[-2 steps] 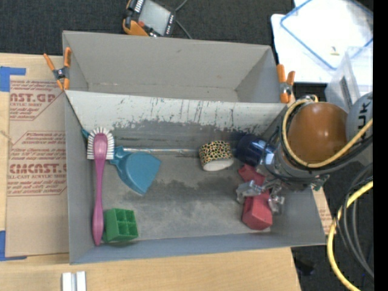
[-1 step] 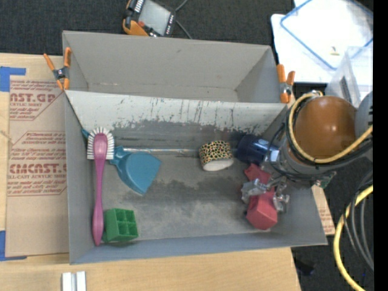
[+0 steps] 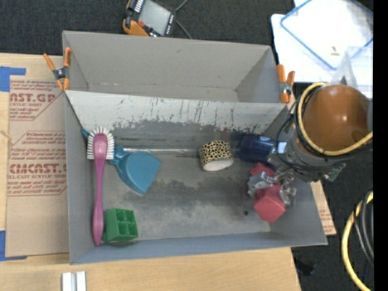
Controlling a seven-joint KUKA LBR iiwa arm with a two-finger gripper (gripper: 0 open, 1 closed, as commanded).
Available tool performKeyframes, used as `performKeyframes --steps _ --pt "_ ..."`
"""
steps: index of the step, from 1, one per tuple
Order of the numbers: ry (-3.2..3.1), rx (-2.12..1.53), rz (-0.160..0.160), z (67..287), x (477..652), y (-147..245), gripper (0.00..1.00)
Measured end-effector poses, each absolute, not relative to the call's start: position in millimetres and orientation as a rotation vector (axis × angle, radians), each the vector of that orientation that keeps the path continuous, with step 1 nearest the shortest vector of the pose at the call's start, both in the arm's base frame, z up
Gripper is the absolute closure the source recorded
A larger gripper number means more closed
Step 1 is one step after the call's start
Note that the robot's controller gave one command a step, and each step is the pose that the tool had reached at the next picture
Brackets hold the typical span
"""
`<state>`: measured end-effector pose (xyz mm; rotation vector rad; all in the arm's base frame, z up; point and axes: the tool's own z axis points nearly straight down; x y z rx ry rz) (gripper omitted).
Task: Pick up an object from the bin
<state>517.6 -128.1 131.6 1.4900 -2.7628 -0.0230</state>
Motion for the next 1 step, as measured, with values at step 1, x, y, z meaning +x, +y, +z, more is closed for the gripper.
performKeyframes --steps 1 --pt "-2.762 1.488 -0.026 151.6 517.1 -127.4 1.0"
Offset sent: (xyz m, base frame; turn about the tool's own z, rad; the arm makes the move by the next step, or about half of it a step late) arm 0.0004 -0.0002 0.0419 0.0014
